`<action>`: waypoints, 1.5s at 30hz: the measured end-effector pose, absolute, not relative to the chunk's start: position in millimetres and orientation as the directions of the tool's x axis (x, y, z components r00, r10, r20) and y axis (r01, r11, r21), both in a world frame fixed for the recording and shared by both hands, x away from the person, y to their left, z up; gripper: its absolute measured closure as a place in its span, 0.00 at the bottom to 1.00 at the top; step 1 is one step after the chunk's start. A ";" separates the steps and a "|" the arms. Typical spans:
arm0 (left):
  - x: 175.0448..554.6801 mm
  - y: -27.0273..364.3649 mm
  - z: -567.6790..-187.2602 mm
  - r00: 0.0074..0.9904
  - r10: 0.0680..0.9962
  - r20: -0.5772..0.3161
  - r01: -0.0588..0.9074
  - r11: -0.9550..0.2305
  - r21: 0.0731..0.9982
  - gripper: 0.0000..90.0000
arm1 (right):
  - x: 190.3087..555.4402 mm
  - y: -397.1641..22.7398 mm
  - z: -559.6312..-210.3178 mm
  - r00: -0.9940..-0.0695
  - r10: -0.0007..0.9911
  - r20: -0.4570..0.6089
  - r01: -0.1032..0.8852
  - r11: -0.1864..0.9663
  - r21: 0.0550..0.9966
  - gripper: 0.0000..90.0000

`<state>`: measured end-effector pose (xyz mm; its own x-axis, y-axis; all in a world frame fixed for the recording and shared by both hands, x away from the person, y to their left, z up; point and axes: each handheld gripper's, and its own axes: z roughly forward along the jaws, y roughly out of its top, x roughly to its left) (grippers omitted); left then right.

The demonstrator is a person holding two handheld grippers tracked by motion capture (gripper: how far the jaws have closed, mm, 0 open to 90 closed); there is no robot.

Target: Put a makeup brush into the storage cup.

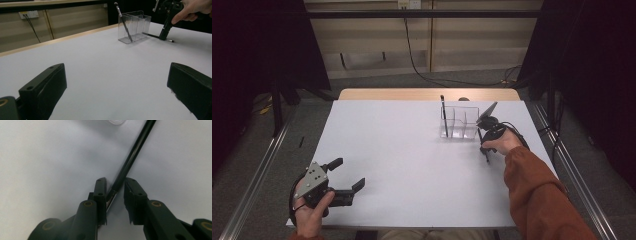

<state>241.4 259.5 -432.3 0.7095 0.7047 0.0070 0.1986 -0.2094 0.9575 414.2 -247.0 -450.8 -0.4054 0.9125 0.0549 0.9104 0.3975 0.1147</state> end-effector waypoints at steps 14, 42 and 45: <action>241.6 259.5 -432.5 0.709 0.705 0.005 0.200 -0.209 0.957 0.03 | 417.4 -254.2 -450.8 -0.331 0.939 0.090 0.940 0.321 0.114 0.89; 241.8 259.8 -432.5 0.709 0.705 0.007 0.201 -0.211 0.957 0.03 | 418.2 -273.1 -441.6 -0.230 0.966 0.116 0.963 0.209 0.168 0.94; 242.1 260.2 -432.5 0.708 0.706 0.006 0.201 -0.210 0.957 0.03 | 416.8 -276.1 -438.6 -0.228 0.965 0.130 0.960 0.202 0.192 0.94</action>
<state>242.1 260.2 -432.5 0.7080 0.7062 0.0062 0.2009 -0.2099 0.9569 416.8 -276.1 -438.6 -0.2284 0.9649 0.1298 0.9605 0.2016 0.1919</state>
